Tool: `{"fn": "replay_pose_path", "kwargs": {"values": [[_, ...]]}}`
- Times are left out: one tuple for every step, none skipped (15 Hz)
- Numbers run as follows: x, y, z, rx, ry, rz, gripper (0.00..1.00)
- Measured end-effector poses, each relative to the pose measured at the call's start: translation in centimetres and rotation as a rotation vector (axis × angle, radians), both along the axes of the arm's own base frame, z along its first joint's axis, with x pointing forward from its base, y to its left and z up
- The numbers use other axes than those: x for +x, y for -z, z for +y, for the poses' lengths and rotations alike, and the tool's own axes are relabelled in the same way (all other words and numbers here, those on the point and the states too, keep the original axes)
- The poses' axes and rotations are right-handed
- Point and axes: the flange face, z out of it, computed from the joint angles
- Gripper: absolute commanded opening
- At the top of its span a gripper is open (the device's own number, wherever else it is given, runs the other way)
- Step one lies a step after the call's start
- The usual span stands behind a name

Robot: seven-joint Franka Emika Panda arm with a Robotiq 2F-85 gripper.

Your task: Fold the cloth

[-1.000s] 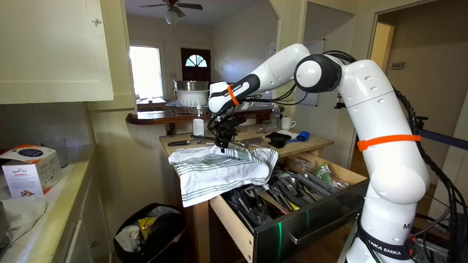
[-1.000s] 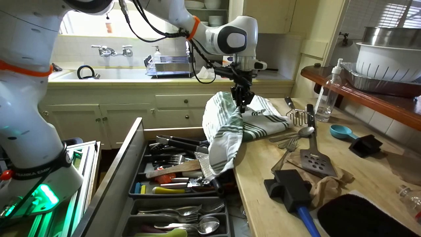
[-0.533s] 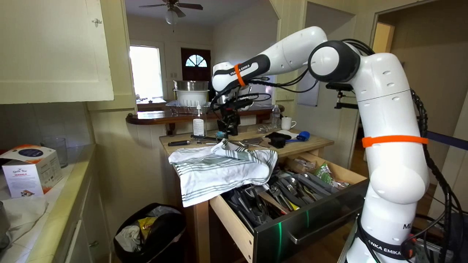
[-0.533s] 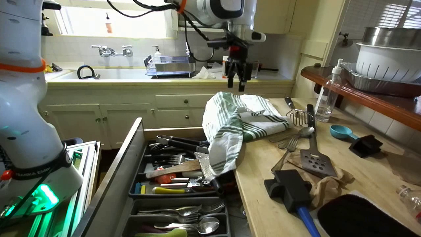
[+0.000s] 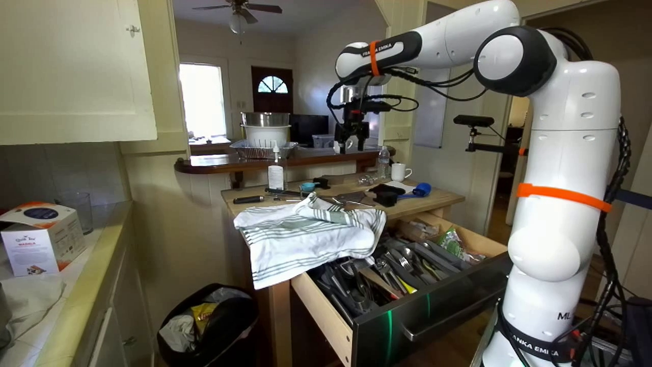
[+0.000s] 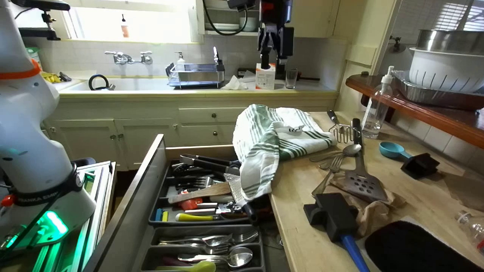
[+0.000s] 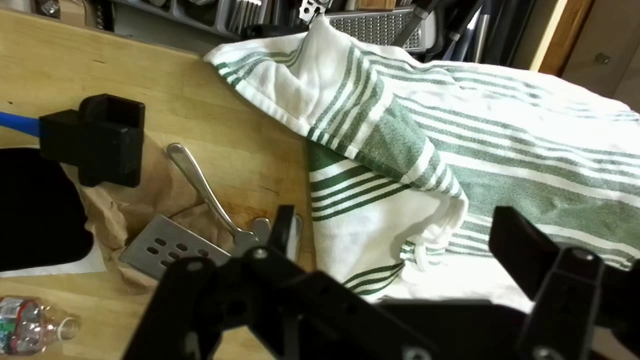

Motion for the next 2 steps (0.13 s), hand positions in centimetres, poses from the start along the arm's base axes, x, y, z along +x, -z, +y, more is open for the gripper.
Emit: {"fn": "replay_pose_path", "kwargs": {"values": [[0.33,0.44,0.62,0.001,-0.008,0.007,1.0],[0.65,0.92,1.17,0.001,-0.015,0.015,1.0]]}}
